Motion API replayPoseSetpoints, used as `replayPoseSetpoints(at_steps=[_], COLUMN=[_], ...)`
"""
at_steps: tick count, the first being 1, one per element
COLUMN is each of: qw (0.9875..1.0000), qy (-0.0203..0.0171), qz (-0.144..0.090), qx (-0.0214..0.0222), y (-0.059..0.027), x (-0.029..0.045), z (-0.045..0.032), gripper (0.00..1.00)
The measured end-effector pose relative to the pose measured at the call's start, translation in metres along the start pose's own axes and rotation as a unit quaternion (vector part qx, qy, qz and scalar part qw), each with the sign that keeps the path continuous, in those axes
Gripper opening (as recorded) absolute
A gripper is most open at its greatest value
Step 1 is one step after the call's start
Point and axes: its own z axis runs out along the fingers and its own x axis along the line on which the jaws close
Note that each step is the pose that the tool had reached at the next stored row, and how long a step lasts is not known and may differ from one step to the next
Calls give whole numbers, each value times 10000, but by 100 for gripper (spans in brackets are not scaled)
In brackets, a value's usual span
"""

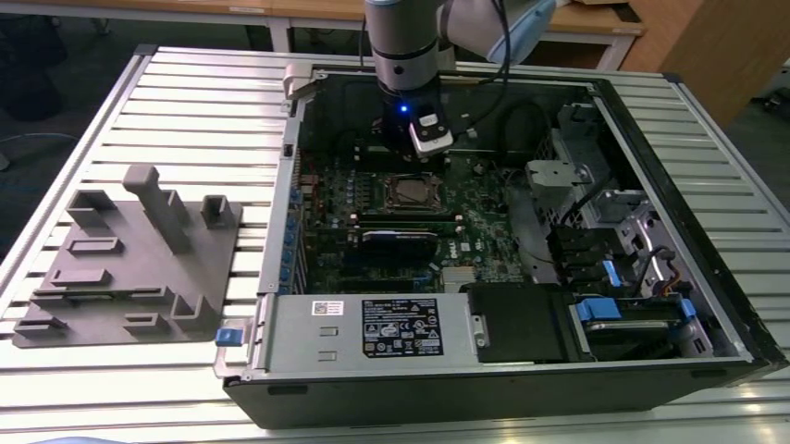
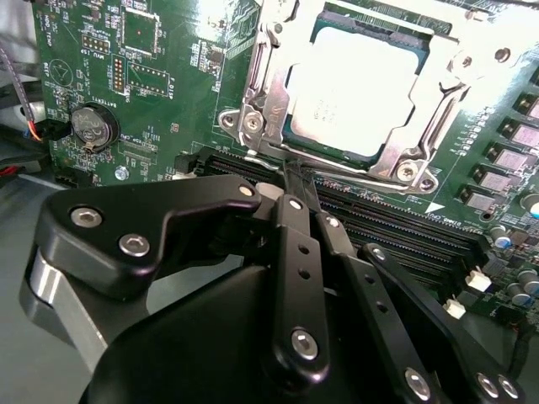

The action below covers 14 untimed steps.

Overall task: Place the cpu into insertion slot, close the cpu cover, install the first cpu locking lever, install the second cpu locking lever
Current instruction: 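Install the first cpu locking lever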

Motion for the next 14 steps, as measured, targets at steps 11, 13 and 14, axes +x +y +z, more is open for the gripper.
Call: replayPoseSetpoints(at_steps=[11, 13, 14], qw=[10000, 10000, 10000], qy=[-6, -10, -11], qz=[46, 76, 88], qx=[0, 3, 2], y=[14, 17, 21], x=[3, 12, 15], z=[-72, -73, -72], gripper=[11, 11, 11])
